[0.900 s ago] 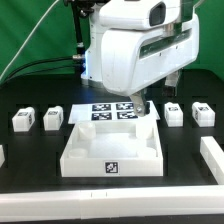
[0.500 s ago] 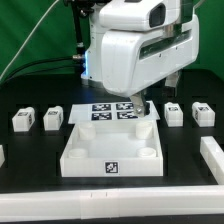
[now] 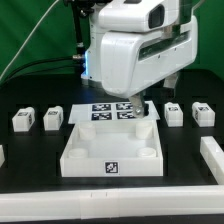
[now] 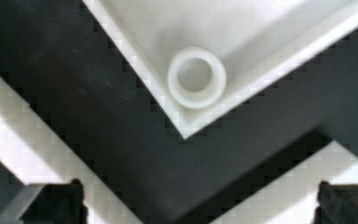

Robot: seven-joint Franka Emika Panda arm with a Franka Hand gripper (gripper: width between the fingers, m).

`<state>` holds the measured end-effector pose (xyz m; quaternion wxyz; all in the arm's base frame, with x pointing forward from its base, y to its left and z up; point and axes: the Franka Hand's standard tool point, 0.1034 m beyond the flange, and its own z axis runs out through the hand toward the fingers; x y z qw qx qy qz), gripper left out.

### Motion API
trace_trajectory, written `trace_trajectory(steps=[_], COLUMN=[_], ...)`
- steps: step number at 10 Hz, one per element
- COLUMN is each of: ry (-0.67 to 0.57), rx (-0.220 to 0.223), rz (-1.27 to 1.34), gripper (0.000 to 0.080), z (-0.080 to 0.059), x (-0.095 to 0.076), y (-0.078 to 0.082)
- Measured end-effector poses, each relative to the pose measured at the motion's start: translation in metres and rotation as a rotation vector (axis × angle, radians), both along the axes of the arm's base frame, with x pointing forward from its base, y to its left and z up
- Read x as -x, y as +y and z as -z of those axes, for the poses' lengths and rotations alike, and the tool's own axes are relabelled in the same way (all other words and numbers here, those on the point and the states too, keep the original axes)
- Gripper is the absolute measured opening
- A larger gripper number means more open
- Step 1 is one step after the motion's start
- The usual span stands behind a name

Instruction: Assemble one leg

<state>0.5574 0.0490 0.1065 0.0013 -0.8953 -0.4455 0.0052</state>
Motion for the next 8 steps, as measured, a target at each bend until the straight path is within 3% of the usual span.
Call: trace_trajectory(steps=[4, 5, 8], ry=[0.042, 0.053, 0.053], rx=[-0.003, -0.004, -0.004], rz=[-0.235, -0.253, -0.246], gripper=[0.065, 0.065, 0.065], z=[0.021, 0.023, 0.023], x=[0.061, 0.069, 0.068], y=[-0.027, -0.032, -0.031])
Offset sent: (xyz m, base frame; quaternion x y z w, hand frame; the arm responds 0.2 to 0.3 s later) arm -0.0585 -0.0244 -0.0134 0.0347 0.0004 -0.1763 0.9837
